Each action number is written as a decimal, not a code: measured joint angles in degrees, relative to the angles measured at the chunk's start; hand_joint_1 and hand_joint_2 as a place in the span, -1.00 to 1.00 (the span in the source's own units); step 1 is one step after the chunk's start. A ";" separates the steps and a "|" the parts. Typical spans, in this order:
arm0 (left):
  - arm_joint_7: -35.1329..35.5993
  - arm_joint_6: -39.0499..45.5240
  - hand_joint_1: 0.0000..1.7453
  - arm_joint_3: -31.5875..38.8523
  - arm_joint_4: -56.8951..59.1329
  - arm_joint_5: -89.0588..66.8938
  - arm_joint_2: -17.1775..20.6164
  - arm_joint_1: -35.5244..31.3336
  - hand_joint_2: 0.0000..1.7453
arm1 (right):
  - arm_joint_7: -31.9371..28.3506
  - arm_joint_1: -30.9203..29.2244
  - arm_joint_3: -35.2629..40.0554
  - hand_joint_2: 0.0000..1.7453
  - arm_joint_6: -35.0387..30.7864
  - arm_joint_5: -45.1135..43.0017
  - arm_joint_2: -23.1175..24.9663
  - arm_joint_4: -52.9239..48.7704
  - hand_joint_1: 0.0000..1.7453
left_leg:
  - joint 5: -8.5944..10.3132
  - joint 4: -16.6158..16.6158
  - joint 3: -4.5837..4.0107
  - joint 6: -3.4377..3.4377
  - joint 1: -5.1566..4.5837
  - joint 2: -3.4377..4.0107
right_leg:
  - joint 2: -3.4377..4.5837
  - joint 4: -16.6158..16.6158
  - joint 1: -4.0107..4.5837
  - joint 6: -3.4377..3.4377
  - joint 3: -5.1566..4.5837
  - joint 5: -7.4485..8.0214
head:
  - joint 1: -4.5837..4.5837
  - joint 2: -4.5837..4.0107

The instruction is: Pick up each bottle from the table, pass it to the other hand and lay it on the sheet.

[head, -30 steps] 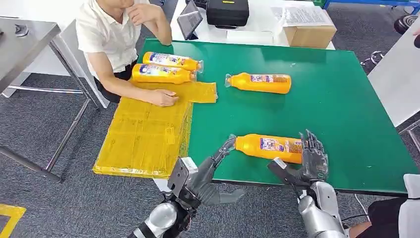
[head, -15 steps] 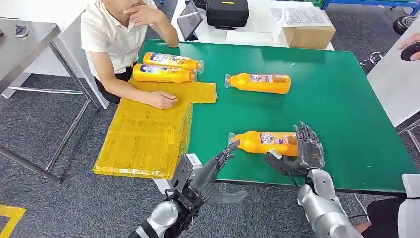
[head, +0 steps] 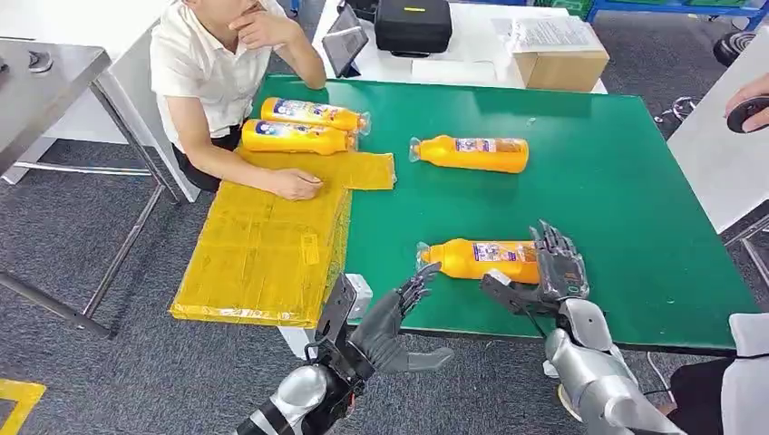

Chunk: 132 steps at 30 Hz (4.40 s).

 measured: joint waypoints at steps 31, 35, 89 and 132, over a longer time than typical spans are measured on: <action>0.28 0.09 -1.00 -0.87 0.24 0.96 0.02 -0.03 1.00 | -5.62 -1.53 4.08 1.00 17.00 -13.19 -3.26 1.07 1.00 | -0.66 -0.03 1.25 0.20 0.10 0.23 | 0.21 -0.36 0.10 0.20 0.92 -0.40 | 0.04 0.00; -4.39 3.76 -1.00 -0.70 -0.04 -2.36 0.02 0.11 1.00 | -11.99 0.24 1.54 1.00 16.81 -22.24 -1.93 0.70 1.00 | -0.68 -0.03 1.28 0.21 0.12 0.52 | 0.35 -0.36 0.13 0.08 1.34 -0.26 | 0.02 0.00; -8.06 8.18 -1.00 11.61 -9.38 3.98 1.03 8.67 1.00 | -13.90 22.14 30.16 1.00 14.07 -54.16 14.34 -35.34 1.00 | -0.56 -0.04 -0.28 0.16 0.14 0.19 | 0.14 -0.26 0.12 0.02 -0.01 -0.35 | 0.00 0.00; -9.97 1.27 1.00 20.08 -22.18 14.95 0.05 12.57 1.00 | -23.45 29.24 26.66 1.00 -6.03 -63.81 18.75 -43.64 -1.00 | -0.55 -0.04 -0.50 0.15 0.15 0.18 | 0.13 -0.25 0.13 0.01 -0.23 -0.35 | 0.04 0.00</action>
